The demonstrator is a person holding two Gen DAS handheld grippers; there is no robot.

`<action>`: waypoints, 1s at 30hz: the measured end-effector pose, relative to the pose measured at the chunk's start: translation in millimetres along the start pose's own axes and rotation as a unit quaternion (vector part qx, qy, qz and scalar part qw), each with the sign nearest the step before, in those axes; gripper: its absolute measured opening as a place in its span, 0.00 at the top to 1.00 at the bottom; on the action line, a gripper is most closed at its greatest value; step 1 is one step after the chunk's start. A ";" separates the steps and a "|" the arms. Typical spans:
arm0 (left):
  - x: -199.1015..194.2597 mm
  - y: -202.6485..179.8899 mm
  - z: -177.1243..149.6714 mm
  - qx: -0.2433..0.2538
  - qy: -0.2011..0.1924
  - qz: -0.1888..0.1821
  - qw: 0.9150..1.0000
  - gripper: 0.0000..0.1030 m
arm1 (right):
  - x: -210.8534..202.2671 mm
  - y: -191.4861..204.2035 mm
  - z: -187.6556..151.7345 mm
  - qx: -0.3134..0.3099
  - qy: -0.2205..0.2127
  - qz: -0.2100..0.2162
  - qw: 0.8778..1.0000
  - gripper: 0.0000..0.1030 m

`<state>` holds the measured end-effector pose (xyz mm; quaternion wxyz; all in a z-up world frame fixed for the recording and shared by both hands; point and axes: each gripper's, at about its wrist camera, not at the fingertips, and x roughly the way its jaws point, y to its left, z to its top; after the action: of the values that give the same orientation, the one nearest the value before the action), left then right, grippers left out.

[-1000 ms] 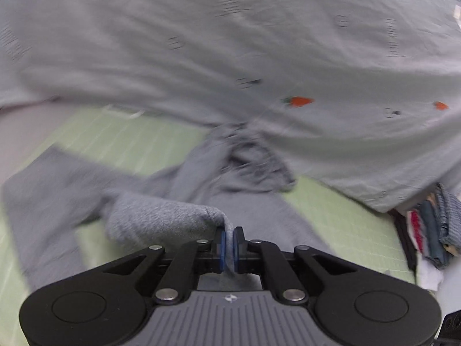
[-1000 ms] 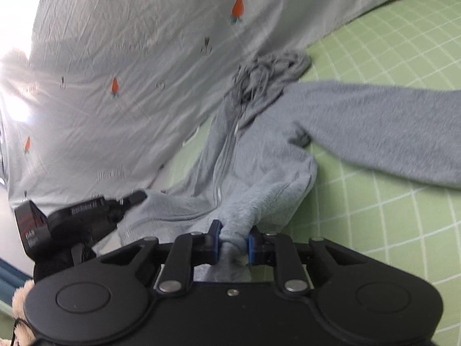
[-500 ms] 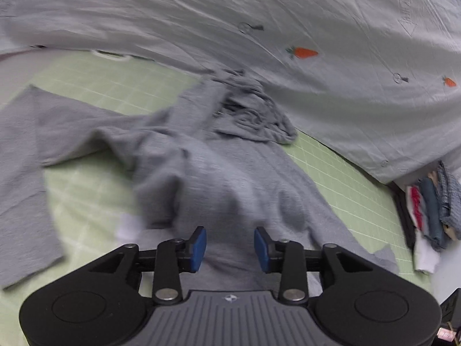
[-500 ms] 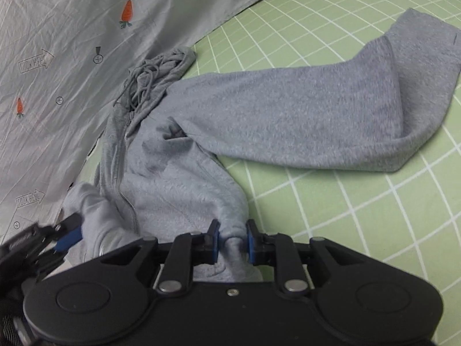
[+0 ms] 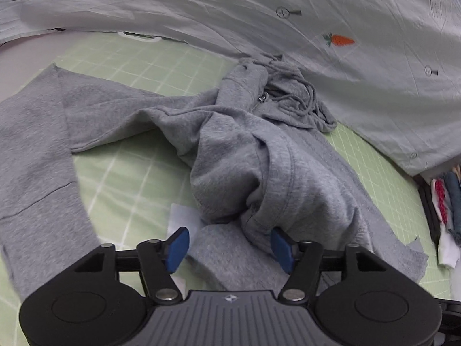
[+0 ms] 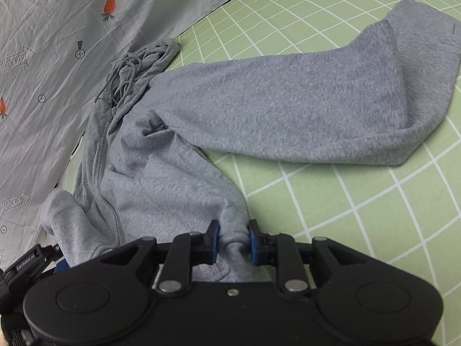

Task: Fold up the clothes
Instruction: 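Release the hem with the right gripper while the left gripper pinches the hoodie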

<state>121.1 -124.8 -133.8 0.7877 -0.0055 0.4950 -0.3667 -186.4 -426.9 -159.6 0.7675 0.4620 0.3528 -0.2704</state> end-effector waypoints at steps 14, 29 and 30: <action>-96.1 15.2 -41.3 -0.035 -0.052 0.006 0.998 0.94 | -48.2 34.7 -22.6 -0.075 -0.092 0.034 0.992 0.85; -173.3 109.4 -115.6 -0.200 -0.044 0.121 0.971 0.94 | -46.8 56.8 -82.7 -0.105 -0.041 -0.012 0.994 0.68; -174.1 109.1 -114.6 -0.197 -0.046 0.121 0.972 0.94 | -47.1 54.9 -83.0 -0.102 -0.044 -0.022 0.994 0.55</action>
<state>51.7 97.1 -97.7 0.8315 -0.1174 0.5178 -0.1634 -198.4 -324.6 -120.8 0.8193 0.3613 0.3544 -0.2695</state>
